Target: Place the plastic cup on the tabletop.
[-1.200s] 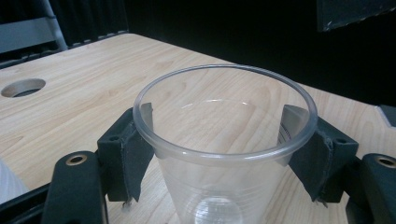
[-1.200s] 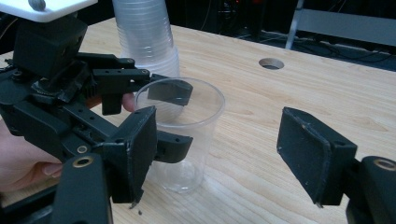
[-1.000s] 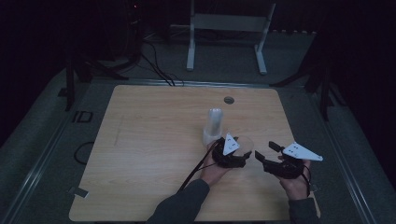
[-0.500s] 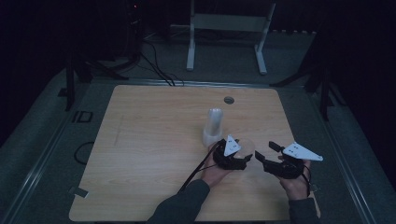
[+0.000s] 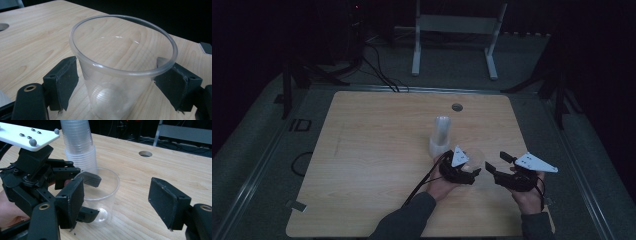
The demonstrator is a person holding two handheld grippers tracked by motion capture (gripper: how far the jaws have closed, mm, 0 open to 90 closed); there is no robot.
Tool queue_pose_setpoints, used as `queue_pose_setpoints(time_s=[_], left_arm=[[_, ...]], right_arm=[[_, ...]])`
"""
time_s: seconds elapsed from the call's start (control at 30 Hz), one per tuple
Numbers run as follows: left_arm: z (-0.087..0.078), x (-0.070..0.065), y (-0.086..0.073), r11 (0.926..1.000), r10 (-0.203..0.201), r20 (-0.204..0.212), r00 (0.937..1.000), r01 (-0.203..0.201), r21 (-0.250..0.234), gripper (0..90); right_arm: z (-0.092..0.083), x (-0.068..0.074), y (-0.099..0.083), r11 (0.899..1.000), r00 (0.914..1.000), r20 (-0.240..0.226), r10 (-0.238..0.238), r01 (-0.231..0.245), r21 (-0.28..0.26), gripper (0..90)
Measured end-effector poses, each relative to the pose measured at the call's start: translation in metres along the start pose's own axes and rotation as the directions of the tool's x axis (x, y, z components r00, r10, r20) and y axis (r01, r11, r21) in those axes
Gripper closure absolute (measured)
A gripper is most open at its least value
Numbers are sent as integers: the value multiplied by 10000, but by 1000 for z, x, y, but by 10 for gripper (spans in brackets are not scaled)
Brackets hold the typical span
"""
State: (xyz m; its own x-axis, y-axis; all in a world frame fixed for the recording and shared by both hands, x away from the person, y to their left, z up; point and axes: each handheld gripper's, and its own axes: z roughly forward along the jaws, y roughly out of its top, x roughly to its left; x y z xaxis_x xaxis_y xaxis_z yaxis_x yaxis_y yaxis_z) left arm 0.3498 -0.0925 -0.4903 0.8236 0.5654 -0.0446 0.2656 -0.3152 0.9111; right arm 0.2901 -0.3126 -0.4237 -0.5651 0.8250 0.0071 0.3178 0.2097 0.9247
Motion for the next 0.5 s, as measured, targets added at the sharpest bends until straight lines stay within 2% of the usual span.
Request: queue_pose_setpoints(time_s=[0.1,0.5], left_arm=[[-2,0,1,9999,-144,30,9999,144,-42,188],[-11,2,0,9997,-252,-61,9997,252,9,189]], right_arm=[[0,0,0,10000,10000,-3,6,-6,-3,285],[-1,0,0,10000,10000,-4,-4,4,-4,285]])
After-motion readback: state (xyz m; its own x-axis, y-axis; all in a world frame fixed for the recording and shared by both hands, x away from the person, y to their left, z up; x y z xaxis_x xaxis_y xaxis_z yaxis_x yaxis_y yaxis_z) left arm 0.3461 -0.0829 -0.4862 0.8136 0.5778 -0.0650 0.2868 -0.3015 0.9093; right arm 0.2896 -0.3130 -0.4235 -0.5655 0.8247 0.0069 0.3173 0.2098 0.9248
